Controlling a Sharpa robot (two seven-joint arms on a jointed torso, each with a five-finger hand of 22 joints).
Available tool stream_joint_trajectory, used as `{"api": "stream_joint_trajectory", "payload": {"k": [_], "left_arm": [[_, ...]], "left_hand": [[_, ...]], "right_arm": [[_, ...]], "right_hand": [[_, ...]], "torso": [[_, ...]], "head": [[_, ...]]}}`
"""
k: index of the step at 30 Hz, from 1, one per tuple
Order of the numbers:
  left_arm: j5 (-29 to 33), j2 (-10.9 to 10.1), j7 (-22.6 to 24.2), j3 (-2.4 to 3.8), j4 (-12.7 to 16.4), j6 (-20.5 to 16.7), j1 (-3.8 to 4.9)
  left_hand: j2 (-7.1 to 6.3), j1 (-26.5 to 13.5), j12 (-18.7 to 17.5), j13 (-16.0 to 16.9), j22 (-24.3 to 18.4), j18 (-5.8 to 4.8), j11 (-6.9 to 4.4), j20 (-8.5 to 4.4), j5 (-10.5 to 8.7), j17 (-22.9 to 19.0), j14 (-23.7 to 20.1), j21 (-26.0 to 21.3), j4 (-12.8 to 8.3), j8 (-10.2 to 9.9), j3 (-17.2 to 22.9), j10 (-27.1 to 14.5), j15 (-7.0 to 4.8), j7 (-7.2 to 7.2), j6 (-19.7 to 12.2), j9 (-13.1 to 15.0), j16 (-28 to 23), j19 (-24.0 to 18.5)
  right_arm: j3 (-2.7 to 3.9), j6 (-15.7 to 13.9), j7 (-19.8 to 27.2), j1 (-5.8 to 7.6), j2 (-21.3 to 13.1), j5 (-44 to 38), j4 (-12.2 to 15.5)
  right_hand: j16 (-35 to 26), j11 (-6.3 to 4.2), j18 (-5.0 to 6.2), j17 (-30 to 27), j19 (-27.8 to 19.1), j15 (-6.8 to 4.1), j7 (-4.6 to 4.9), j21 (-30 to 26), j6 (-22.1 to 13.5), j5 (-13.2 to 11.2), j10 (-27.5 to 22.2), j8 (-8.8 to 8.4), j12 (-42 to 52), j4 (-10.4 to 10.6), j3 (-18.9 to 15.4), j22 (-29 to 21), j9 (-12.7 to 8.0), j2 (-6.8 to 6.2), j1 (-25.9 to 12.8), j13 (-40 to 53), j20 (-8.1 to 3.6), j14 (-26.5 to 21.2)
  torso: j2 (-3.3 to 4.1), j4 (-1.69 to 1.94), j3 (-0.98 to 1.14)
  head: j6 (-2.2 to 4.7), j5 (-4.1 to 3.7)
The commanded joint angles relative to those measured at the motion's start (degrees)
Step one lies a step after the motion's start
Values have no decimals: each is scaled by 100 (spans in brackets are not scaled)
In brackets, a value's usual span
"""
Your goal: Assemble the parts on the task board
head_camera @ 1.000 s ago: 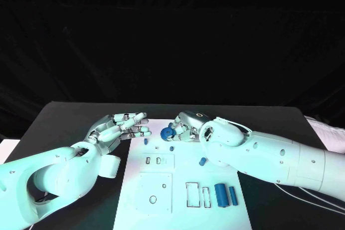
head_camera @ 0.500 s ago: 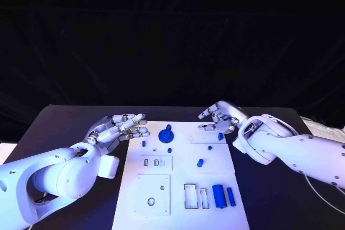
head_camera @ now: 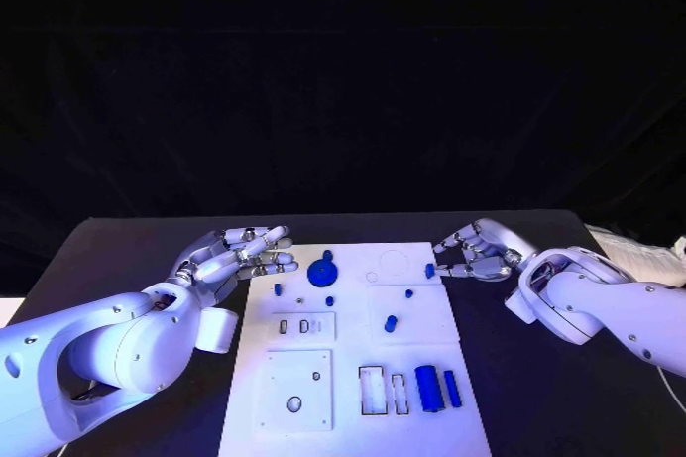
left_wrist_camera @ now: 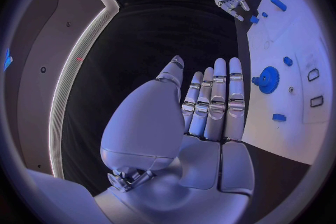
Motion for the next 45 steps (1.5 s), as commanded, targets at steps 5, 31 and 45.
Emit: {"api": "stream_joint_trajectory", "payload": {"k": [5,31,45], "left_arm": [[4,26,31,-3,-27,150,4],[4,28,9,-5,-40,150,2],[4,24,2,-5,-34,147,2]], "left_hand": [[47,-2,-5,6,-8,115,-20,-16,-17,12,31,-35,-34,-2,5,21,12,-15,33,7,-21,41],[44,-1,-7,5,-9,115,-20,-17,-18,15,33,-38,-39,-4,2,21,11,-11,32,6,-24,44],[44,2,-11,4,-10,115,-17,-18,-19,19,35,-41,-45,-8,0,18,11,-6,28,4,-28,47]], "right_arm": [[2,30,99,-134,125,-263,-145],[3,66,-169,-178,543,-590,-543],[3,178,-305,-178,577,-724,-595]], "right_hand": [[-7,-13,-100,1127,-23,-30,-1,-20,-69,-27,-24,-37,-46,-28,-32,-12,-8,-62,-5,-131,-9,525],[36,-60,-109,1224,10,-61,-51,7,243,-542,38,50,88,-285,427,45,31,281,280,-38,-26,546],[52,-127,-114,1259,27,-118,-134,21,537,-736,59,85,146,-391,694,77,41,316,245,10,-78,554]], "torso": [[-3,5,3],[-16,-8,-8],[-16,-8,-7]], "head": [[-39,-1],[-97,26],[-106,6]]}}
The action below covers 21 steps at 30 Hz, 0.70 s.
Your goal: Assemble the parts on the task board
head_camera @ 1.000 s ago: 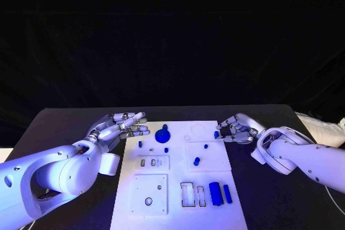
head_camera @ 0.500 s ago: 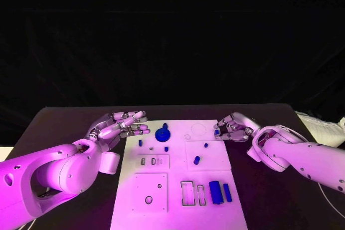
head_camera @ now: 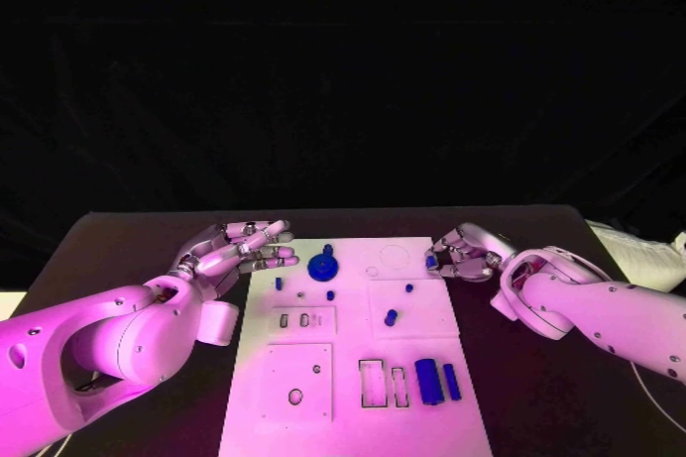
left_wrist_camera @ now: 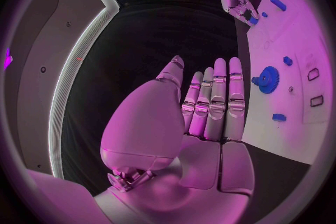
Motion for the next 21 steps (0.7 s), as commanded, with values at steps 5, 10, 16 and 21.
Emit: {"api": "stream_joint_trajectory", "payload": {"k": [5,10,16,21], "left_arm": [[4,4,15,2,14,112,4],[4,4,14,2,15,108,4],[4,7,17,2,5,111,4],[4,7,22,2,-26,111,4]], "left_hand": [[44,2,-11,5,-7,115,-17,3,-19,10,35,-18,-45,-8,0,18,11,-7,28,4,-28,27],[44,2,-11,5,-7,115,-17,3,-19,10,35,-18,-45,-8,0,18,11,-7,28,4,-28,27],[44,2,-11,5,-7,115,-17,3,-19,10,35,-18,-45,-8,0,18,11,-7,28,4,-28,27],[48,5,-14,4,-8,114,-16,2,-20,14,36,-22,-51,-12,-1,15,11,-4,25,3,-32,30]], "right_arm": [[-7,123,-122,-10,12,-184,-1],[-6,-7,-87,-10,23,-144,27],[11,-240,-102,15,20,-43,182],[33,-352,-233,144,41,-23,525]], "right_hand": [[30,-143,-116,1266,-9,-44,-23,23,100,-45,84,28,16,-5,89,14,7,31,-78,-863,-51,553],[44,-202,-118,1296,0,-87,-103,30,309,-49,109,105,54,-7,203,31,38,108,-157,-836,-81,560],[69,-276,-127,1349,27,-148,-200,52,477,-69,155,181,130,11,287,78,74,180,-277,-787,-135,571],[90,-307,-136,1394,51,-178,-235,71,522,-67,203,205,239,21,327,120,91,216,-346,-718,-165,581]], "torso": [[1,1,2],[0,1,2],[-7,7,-7],[-12,11,-15]], "head": [[6,-10],[-6,-3],[-12,-9],[-23,3]]}}
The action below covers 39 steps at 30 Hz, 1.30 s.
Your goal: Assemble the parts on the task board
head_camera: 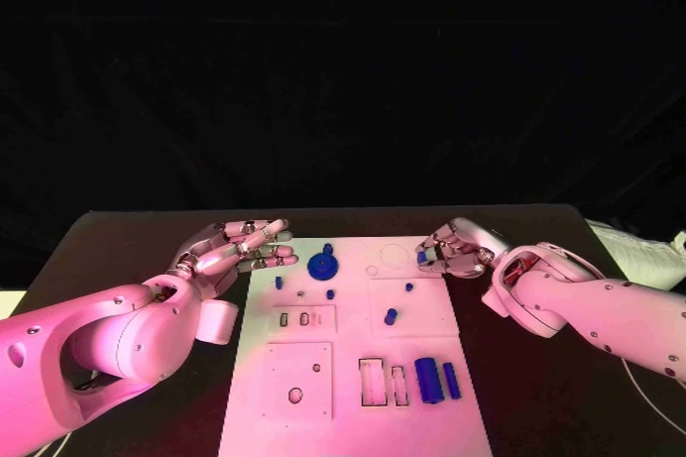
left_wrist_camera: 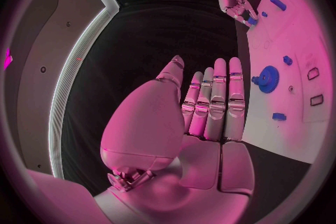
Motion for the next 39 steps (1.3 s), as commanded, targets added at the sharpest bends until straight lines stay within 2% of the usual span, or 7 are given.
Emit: {"api": "stream_joint_trajectory", "payload": {"k": [1,7,12,18,20,29,39], "left_arm": [[4,7,29,2,-16,111,5],[4,13,35,2,-57,119,5],[4,18,41,2,-80,124,5],[5,4,47,3,-91,120,6],[6,3,49,3,-89,120,6],[7,35,54,3,-104,126,8],[14,79,55,3,-140,129,7]], "left_hand": [[48,5,-14,4,-9,115,-16,2,-20,10,36,-23,-20,-11,0,15,11,-5,25,3,-32,30],[48,5,-14,4,-9,115,-16,2,-20,10,36,-23,-20,-11,0,15,11,-5,25,3,-32,30],[48,5,-14,4,-9,115,-16,2,-20,10,36,-23,-20,-11,0,15,11,-5,25,3,-32,30],[52,6,-15,4,-10,114,-16,2,-25,12,38,-25,-22,-12,0,17,11,-6,26,2,-35,32],[52,6,-15,4,-10,114,-16,2,-25,12,38,-25,-22,-12,0,17,11,-6,26,2,-35,32],[52,6,-15,4,-10,114,-16,2,-25,12,38,-25,-22,-12,0,17,11,-6,26,2,-35,32],[52,6,-15,4,-10,114,-16,2,-25,12,38,-25,-22,-12,0,17,11,-6,26,2,-35,32]], "right_arm": [[14,-202,-170,93,51,-3,243],[17,-170,-361,162,334,-117,551],[-1,-90,-527,156,647,-292,672],[-64,6,-774,63,1108,-682,703],[-79,20,-837,28,1225,-783,669],[-159,207,-1156,-170,1714,-1266,469],[-191,471,-1345,-321,1864,-1583,428]], "right_hand": [[26,-258,-47,1396,16,-45,-212,33,311,32,255,132,39,14,44,14,76,104,-172,-665,-48,575],[24,-266,-48,1390,19,-57,-219,34,306,8,262,131,37,37,67,17,81,127,-243,-662,-64,574],[12,-268,-47,1366,18,-60,-221,32,298,-17,250,127,-7,38,79,13,81,133,-261,-686,-69,569],[-5,-267,-47,1331,16,-62,-216,30,278,-36,221,116,-98,31,93,9,80,131,-271,-737,-73,561],[-10,-265,-46,1322,15,-62,-214,28,272,-39,212,112,-124,29,97,6,79,131,-275,-751,-74,559],[-37,-256,-46,1266,13,-58,-200,25,241,-50,176,94,-219,18,112,2,75,114,-299,-803,-75,547],[-43,-248,-46,1255,12,-52,-191,23,229,-58,164,87,-242,15,111,0,75,83,-341,-812,-73,544]], "torso": [[-7,6,-11],[-12,24,-22],[-25,59,-49],[-47,114,-104],[-45,117,-108],[-36,91,-91],[-38,75,-71]], "head": [[-10,15],[-42,65],[-95,118],[-204,230],[-222,251],[-286,367],[-325,400]]}}
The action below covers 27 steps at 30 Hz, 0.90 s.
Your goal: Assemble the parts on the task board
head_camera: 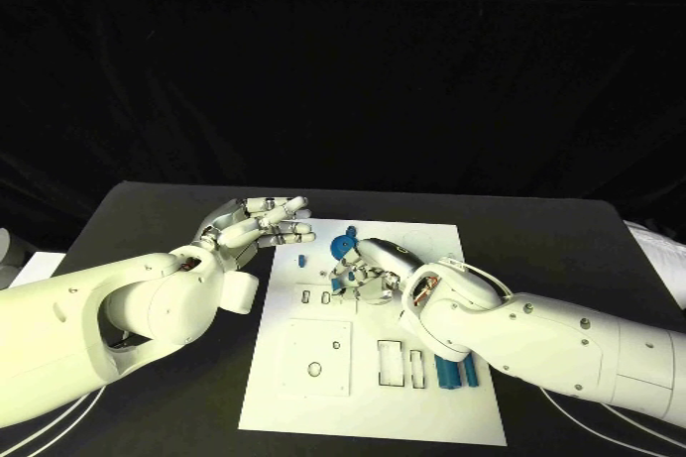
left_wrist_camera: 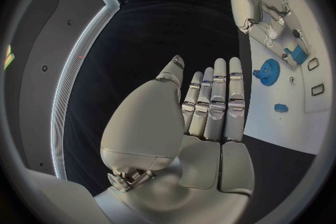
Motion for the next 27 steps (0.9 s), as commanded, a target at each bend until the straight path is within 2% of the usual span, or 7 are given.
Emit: {"api": "stream_joint_trajectory", "payload": {"k": [1,10,27], "left_arm": [[13,13,51,3,3,119,7],[14,12,47,3,0,118,7],[14,10,44,3,-11,114,6]], "left_hand": [[52,6,-15,4,-6,114,-16,2,-25,9,38,-26,-23,-12,0,17,12,-6,26,2,-35,33],[52,6,-15,4,-6,114,-16,2,-25,9,38,-26,-23,-12,0,17,12,-6,26,2,-35,33],[58,4,-16,4,-8,114,-17,2,-31,14,40,-31,-26,-14,-3,19,12,-9,28,2,-41,37]], "right_arm": [[-10,308,-234,-32,15,-378,0],[-14,470,-310,-53,0,-526,40],[-14,1137,-698,-57,-73,-939,171]], "right_hand": [[-19,-155,-47,1258,14,-24,-191,23,229,12,132,87,-25,25,53,-7,75,24,-56,-729,-35,532],[-20,-152,-47,1255,14,-22,-189,22,229,14,135,85,-15,26,50,-8,76,6,-78,-722,-34,532],[-53,-133,-39,1194,-7,-6,-164,-4,195,3,91,53,-134,69,6,-51,73,-143,-282,-778,-20,518]], "torso": [[1,-7,9],[6,1,13],[1,-6,9]], "head": [[-19,10],[-43,10],[-79,20]]}}
